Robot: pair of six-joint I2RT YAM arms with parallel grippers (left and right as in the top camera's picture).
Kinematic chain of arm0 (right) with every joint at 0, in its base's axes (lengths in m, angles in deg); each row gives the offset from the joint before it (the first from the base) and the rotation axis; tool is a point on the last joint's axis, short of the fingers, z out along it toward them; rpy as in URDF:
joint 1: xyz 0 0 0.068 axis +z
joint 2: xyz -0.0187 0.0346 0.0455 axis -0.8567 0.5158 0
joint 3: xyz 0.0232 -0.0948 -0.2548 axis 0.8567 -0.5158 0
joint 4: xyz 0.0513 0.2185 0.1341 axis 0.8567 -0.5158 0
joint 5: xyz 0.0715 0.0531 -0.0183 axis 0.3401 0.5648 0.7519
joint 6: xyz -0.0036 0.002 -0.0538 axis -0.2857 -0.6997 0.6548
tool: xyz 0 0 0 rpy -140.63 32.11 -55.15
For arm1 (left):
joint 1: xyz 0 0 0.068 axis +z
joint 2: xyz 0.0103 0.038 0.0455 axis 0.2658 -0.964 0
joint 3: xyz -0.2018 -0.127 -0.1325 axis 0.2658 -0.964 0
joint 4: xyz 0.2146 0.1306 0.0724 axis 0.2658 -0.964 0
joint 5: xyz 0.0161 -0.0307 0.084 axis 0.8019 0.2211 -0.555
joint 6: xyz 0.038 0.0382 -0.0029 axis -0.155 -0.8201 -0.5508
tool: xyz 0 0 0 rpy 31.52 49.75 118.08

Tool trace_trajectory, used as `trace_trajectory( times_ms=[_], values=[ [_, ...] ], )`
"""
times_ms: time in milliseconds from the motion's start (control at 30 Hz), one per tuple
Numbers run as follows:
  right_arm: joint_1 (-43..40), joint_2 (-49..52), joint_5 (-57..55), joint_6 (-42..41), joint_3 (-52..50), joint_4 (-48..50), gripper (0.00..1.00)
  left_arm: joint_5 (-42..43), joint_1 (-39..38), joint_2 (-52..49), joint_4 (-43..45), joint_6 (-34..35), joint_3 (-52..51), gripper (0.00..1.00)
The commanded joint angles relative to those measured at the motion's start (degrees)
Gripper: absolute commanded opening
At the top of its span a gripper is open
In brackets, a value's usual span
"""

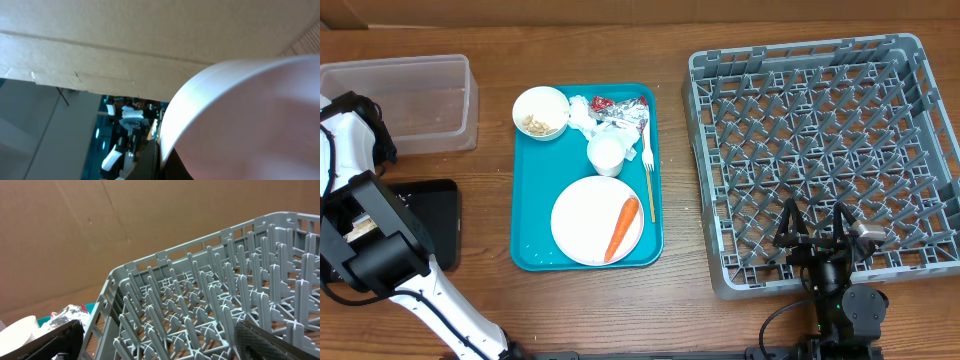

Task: Sort waste into correct bins and load items into the dishwasher rack
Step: 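Tilt the held bowl with the left gripper to dump food onto the black tray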

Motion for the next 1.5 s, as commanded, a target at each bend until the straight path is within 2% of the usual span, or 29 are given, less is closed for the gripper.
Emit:
trace_trajectory(
  times_ms=[0, 233, 533, 700, 867, 967, 1100, 1300, 1467],
  values=[
    [-0.33, -0.46, 0.04, -0.11, -0.59, 0.46, 1.00, -2.38, -0.11, 0.39, 1.62, -6.45, 0.42, 0.04],
    [-0.33, -0.46, 0.04, -0.11, -0.59, 0.46, 1.00, -2.38, -0.46, 0.39, 3.54, -8.83, 0.42, 0.04],
    [-0.33, -0.46, 0.04, -0.11, -0.59, 0.46, 1.00, -1.92, -0.96, 0.39, 4.28, -7.26, 0.42, 0.04],
    [-0.33, -0.46, 0.04, -0.11, -0.59, 0.46, 1.00, 7.89, -1.09, 0.39, 3.52, -7.26, 0.42, 0.04],
    [-0.33, -0.46, 0.04, -0.11, -0.59, 0.46, 1.00, 10.67, -1.09, 0.59, -0.26, -0.15, 0.44, 0.04],
    [-0.33, -0.46, 0.04, -0.11, -0.59, 0.46, 1.00, 14.80, -1.09, 0.79, -1.46, -0.42, 0.44, 0.04],
    [-0.33, -0.46, 0.04, -0.11, -0.59, 0.46, 1.00, 6.97, -1.33, 1.01, -5.27, 0.59, 0.44, 0.04],
    [-0.33, -0.46, 0.04, -0.11, -0.59, 0.46, 1.00, 9.25, -2.49, 1.38, -4.81, 0.57, 0.44, 0.04],
    [-0.33, -0.46, 0.04, -0.11, -0.59, 0.46, 1.00, 1.16, -4.26, 1.38, -5.29, 0.20, 0.44, 0.04]
  ],
)
